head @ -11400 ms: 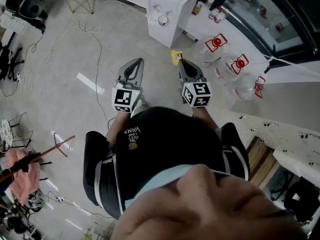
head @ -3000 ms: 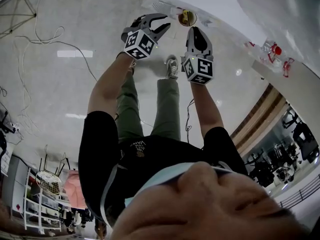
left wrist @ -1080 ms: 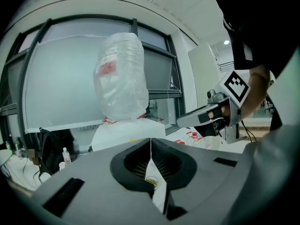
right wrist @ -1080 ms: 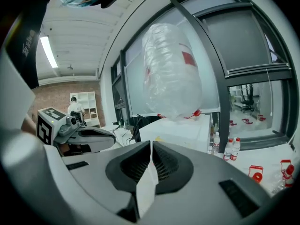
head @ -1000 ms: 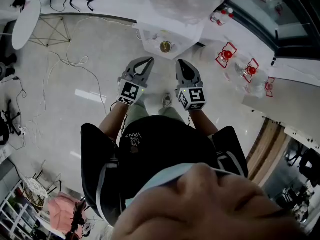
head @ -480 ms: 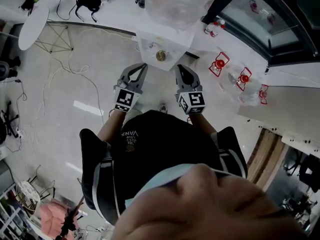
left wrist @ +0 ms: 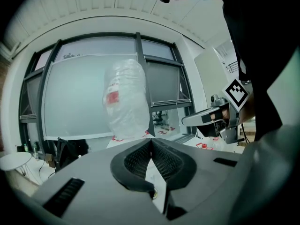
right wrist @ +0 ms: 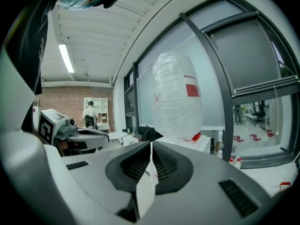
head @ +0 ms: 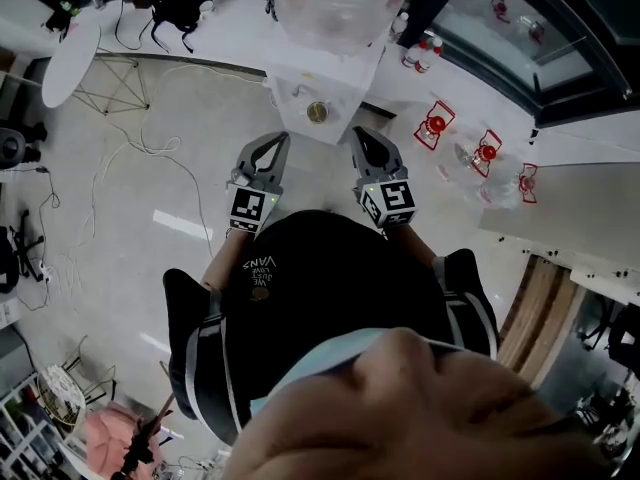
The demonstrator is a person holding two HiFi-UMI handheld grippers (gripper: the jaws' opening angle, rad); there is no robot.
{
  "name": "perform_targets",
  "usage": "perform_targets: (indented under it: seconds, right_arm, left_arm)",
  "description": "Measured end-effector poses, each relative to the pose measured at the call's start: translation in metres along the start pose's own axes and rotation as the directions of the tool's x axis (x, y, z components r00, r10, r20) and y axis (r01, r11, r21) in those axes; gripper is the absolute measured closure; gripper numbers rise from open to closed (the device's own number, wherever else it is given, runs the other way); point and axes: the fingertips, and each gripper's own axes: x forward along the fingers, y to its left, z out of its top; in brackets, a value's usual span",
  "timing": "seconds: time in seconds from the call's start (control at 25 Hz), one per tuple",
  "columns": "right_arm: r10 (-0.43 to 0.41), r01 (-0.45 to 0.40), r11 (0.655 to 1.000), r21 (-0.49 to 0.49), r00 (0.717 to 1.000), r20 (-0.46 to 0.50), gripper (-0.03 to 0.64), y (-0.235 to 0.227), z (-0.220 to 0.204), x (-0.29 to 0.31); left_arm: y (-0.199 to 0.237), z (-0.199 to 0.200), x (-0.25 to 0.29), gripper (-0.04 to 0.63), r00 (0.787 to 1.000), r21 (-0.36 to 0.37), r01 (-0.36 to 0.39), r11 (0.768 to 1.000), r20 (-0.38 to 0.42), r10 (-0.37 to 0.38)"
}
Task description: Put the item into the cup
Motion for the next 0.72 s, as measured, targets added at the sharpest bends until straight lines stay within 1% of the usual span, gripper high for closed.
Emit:
perform_targets:
  seconds: [0.16,0.32,0.48,0.6,0.72]
  right_arm:
    - [0.021,-0.021,1.0,0.005,1.0,-0.003,0.572,-0.002,-0.002,-0.012]
    - [0.028,-0.028,1.0,-0.004,0.998,-0.049,0.573,-0.003,-0.006,-0.02]
    - [0.028,-0.028,1.0,0.001,0.998,-0.047,0.574,-0.008,-0.005,-0.024]
    - [0.033,-0.032,0.999,0.014,0.999,-0.022,0.574,-0.011,-0.006,-0.025]
    - [0.029,-0.028,0.999,0.037,0.999,-0.033,0.574,-0.011,-0.007,-0.027]
  left_arm:
    - [-0.007,0.006,-0.002,0.575,1.0,0.007,-0.017,1.0,0.005,0.017]
    - [-0.008,0.009,-0.01,0.575,0.999,0.002,-0.041,0.999,0.003,0.041]
    - [-0.013,0.01,-0.013,0.575,0.998,-0.009,-0.06,0.998,0.0,0.06]
    - [-0.019,0.008,-0.014,0.575,0.998,-0.02,-0.068,0.998,-0.004,0.068]
    - [-0.023,0.008,-0.014,0.575,0.998,-0.023,-0.067,0.997,-0.006,0.067]
